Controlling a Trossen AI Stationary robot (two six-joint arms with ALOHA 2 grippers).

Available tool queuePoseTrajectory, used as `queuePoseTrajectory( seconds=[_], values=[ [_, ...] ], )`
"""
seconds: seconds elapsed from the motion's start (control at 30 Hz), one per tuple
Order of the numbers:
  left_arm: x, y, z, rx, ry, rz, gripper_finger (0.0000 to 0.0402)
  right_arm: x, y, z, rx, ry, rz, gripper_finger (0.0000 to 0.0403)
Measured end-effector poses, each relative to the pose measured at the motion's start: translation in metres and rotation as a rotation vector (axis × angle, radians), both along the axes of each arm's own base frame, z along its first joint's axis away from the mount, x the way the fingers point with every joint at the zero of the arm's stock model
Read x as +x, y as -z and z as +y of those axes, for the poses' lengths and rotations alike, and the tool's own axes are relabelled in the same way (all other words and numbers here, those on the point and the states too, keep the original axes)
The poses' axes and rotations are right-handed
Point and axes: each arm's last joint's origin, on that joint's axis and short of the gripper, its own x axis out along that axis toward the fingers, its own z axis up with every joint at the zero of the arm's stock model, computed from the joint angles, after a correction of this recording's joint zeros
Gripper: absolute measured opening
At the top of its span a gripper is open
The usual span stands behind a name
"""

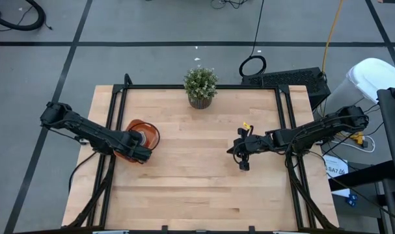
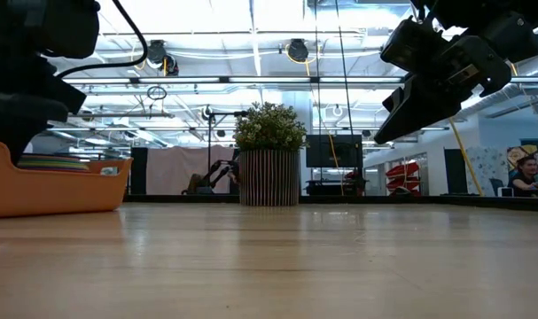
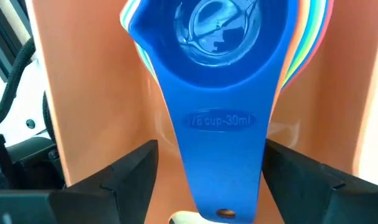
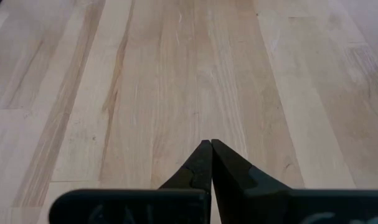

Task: Nest measuring cups in basket
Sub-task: Put the stacked measuring cups into the orange bin, then return to Home Position

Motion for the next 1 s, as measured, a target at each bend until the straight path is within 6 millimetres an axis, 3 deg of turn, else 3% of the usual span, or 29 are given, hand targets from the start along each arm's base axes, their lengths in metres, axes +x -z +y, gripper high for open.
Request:
queuePoseTrajectory(
  seconds=[0.47,0.73,0.87,1.0],
  values=[
    [0.009,-0.036,-0.001,0.037,0.041,-0.024,0.0261,0.000,0.000,0.000,0.000,0.000,0.000,0.0000],
    [0.030,-0.070,-0.004,0.128,0.111,-0.233,0.0262,0.000,0.000,0.000,0.000,0.000,-0.001,0.0000],
    [0.046,-0.072,-0.007,0.177,0.227,-0.380,0.0260,0.000,0.000,0.000,0.002,0.002,-0.001,0.0000],
    [0.057,-0.059,-0.007,0.171,0.258,-0.317,0.0232,0.000,0.000,0.000,0.009,0.007,-0.001,0.0000]
  ],
)
